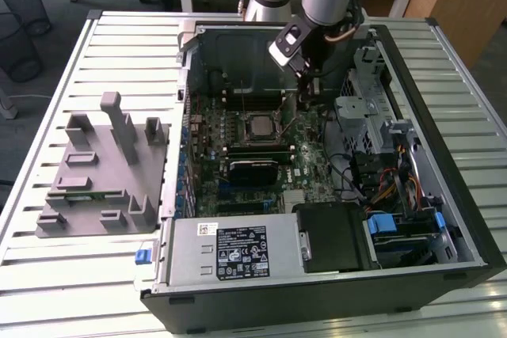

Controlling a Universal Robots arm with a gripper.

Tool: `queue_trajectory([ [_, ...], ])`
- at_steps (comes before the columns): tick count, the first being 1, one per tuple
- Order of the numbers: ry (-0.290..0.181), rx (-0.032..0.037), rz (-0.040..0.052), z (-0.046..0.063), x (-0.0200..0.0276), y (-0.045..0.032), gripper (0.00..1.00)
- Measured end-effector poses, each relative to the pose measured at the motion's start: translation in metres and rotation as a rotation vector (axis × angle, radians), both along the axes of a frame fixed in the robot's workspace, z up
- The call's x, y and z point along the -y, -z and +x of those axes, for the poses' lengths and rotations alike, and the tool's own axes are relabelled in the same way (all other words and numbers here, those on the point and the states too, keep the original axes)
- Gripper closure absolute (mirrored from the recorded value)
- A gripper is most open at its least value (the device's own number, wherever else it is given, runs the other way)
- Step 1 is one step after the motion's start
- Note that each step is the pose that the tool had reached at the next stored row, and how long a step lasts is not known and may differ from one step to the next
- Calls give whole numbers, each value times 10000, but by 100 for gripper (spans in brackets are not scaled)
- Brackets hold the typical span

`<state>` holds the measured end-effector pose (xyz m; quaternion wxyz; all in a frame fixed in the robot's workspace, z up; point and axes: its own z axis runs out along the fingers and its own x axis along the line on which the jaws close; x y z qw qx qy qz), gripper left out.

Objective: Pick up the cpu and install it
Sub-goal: 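Close the cpu cover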

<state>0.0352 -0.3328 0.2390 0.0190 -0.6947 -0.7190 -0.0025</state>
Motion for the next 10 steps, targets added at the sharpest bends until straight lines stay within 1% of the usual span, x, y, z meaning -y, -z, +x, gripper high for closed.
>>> queue_trajectory([
  [5,1,0,0,-64,0,13,89],
  [10,0,0,0,-89,0,28,89],
])
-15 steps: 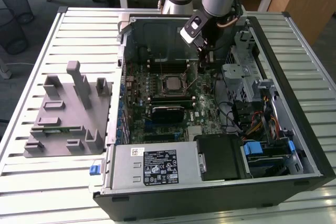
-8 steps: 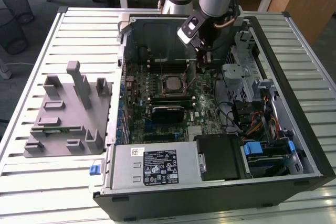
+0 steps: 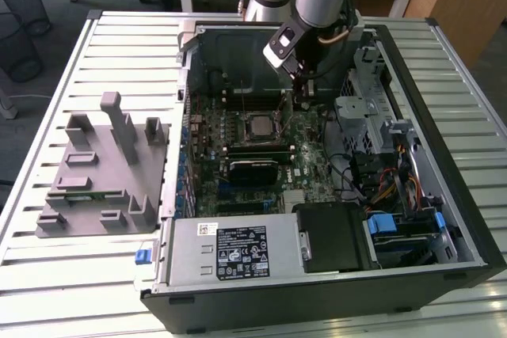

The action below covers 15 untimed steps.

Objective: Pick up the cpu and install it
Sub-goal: 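Close the cpu cover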

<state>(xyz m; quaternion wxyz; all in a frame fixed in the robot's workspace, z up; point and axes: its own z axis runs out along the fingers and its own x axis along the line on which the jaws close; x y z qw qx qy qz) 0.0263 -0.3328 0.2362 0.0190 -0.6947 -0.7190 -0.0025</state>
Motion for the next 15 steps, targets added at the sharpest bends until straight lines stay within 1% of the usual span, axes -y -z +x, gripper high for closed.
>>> queue_trajectory([
  [3,1,-1,-2,-23,0,5,89],
  [9,1,0,1,-145,0,22,89],
  [15,1,0,0,-226,0,45,89],
])
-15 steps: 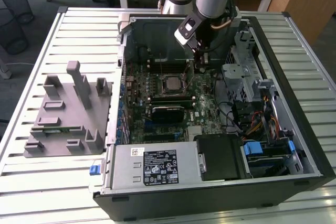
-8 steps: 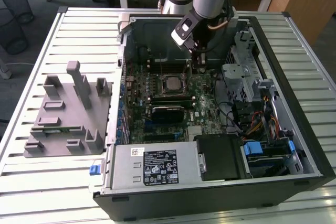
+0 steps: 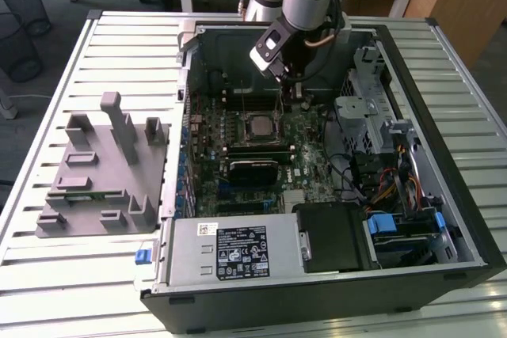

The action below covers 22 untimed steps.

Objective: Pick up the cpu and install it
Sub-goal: 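Close the cpu cover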

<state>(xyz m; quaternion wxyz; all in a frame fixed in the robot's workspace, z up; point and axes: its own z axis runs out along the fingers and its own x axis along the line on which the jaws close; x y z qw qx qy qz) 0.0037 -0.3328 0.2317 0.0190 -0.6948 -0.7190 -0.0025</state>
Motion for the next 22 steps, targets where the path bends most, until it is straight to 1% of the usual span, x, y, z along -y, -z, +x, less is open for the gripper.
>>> queue_trajectory([
  [10,0,0,0,-131,0,54,89],
  [18,0,0,0,-336,0,113,89],
  [22,0,0,0,-402,0,124,89],
])
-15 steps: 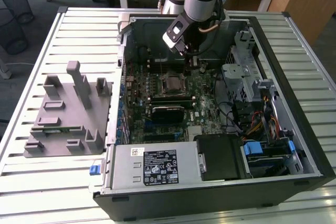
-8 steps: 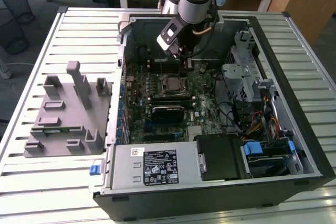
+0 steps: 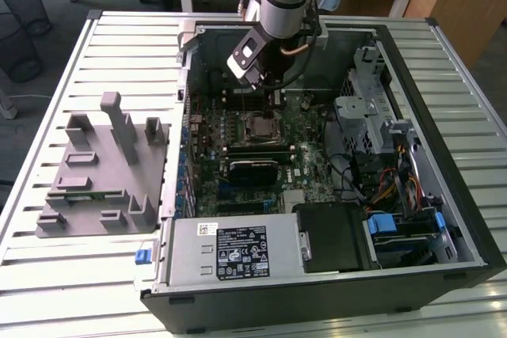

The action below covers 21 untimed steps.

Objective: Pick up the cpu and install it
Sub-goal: 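Close the cpu cover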

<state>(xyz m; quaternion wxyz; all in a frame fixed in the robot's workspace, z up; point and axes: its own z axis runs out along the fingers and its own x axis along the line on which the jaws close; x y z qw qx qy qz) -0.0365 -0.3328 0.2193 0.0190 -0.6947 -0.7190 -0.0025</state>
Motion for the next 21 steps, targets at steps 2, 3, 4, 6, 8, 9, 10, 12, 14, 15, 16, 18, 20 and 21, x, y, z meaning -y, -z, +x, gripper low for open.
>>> queue_trajectory([
  [2,0,0,0,-29,0,4,89],
  [3,0,0,0,-47,0,8,89],
  [4,0,0,1,-65,0,13,89],
  [6,0,0,-1,-97,0,24,89],
  [8,0,0,0,-112,0,30,89],
  [9,-1,-1,-1,-115,0,31,89],
  [10,-1,-1,-2,-118,0,32,89],
  [12,-2,0,0,-124,0,34,89],
  [14,-3,0,1,-126,0,36,89],
  [15,-2,0,0,-127,0,37,89],
  [16,-2,0,0,-129,0,37,89],
  [18,-3,0,0,-129,0,37,89],
  [20,-1,0,0,-130,0,37,89],
  [21,-2,0,0,-130,0,37,89],
])
